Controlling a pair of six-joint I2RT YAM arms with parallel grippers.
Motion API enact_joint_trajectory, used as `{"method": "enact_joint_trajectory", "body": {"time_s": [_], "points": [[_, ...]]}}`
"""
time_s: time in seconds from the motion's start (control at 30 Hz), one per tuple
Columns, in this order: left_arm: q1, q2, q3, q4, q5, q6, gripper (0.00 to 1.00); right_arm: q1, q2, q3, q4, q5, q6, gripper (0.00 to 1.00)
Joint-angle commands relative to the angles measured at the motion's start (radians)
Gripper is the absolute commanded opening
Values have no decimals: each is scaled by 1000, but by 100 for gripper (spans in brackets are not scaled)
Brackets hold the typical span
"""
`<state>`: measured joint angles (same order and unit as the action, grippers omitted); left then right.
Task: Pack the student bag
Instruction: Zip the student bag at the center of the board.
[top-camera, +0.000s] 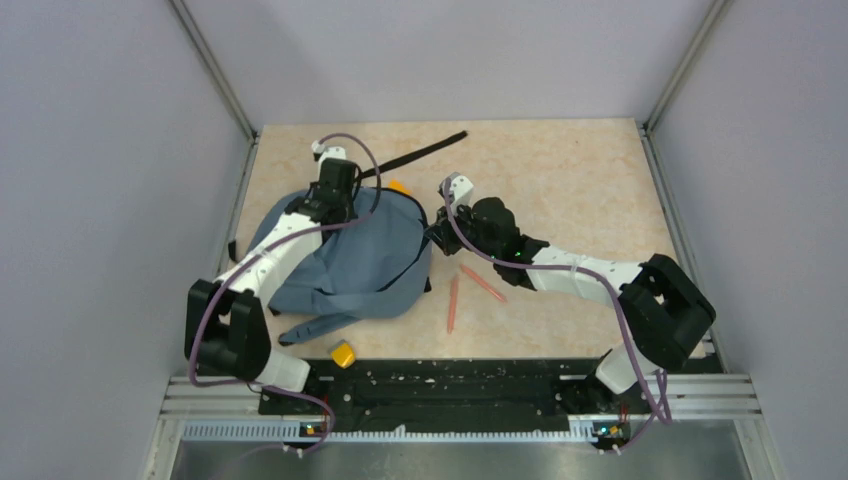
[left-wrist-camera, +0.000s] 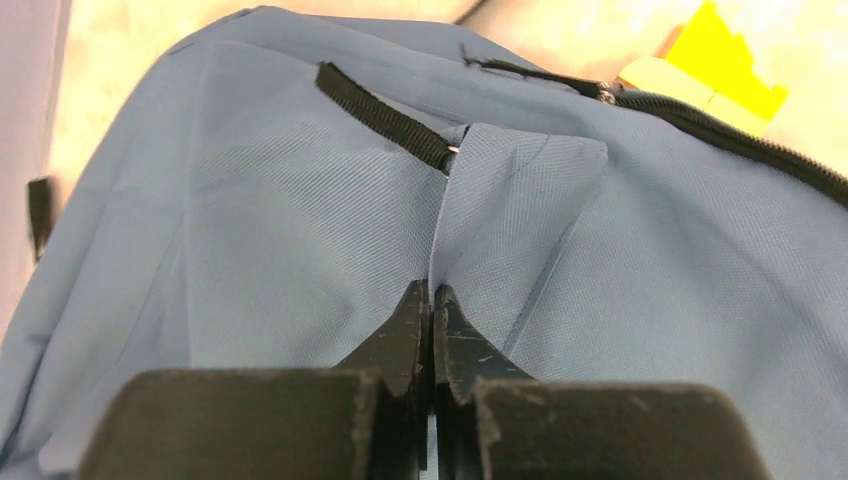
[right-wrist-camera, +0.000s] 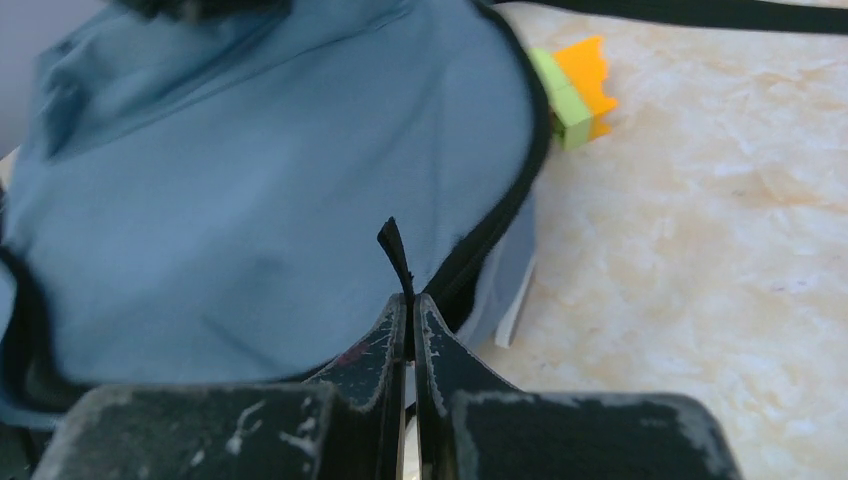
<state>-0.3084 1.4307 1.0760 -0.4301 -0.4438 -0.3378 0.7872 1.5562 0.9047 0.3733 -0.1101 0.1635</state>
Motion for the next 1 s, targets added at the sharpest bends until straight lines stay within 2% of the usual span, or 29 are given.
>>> {"method": "enact_joint_trajectory", "body": {"time_s": [0.0, 0.17, 0.3, 0.33, 0.4, 0.43, 0.47, 0.53, 0.73, 0.9, 0.93, 0.97], "points": [[22, 94, 168, 245, 8, 211, 0, 69, -74, -27, 109, -35, 72, 0], [23, 206, 281, 298, 25, 360, 0, 119, -11, -18, 148, -85, 143, 0], [21, 232, 339, 297, 81, 377, 2, 138, 6, -11, 161, -87, 175, 0], [19, 222, 344, 291, 98, 368, 9, 139, 1, -15, 163, -78, 180, 0], [10, 184, 331, 276, 117, 346, 37, 140, -15, -19, 158, -46, 177, 0], [4, 157, 315, 266, 119, 343, 46, 138, -25, -21, 149, -28, 168, 0], [-4, 119, 292, 256, 115, 304, 52, 138, -35, -23, 143, -9, 160, 0], [-30, 18, 223, 233, 90, 238, 55, 139, -51, -30, 134, 30, 145, 0], [-64, -271, -51, 78, 4, -104, 56, 138, -74, -41, 121, 106, 108, 0], [-63, -459, -225, -67, -5, -277, 58, 138, -74, -43, 118, 136, 90, 0], [-63, -491, -251, -85, 0, -301, 67, 138, -74, -45, 120, 139, 89, 0], [-64, -522, -272, -102, 6, -320, 72, 138, -74, -46, 121, 143, 89, 0]]}}
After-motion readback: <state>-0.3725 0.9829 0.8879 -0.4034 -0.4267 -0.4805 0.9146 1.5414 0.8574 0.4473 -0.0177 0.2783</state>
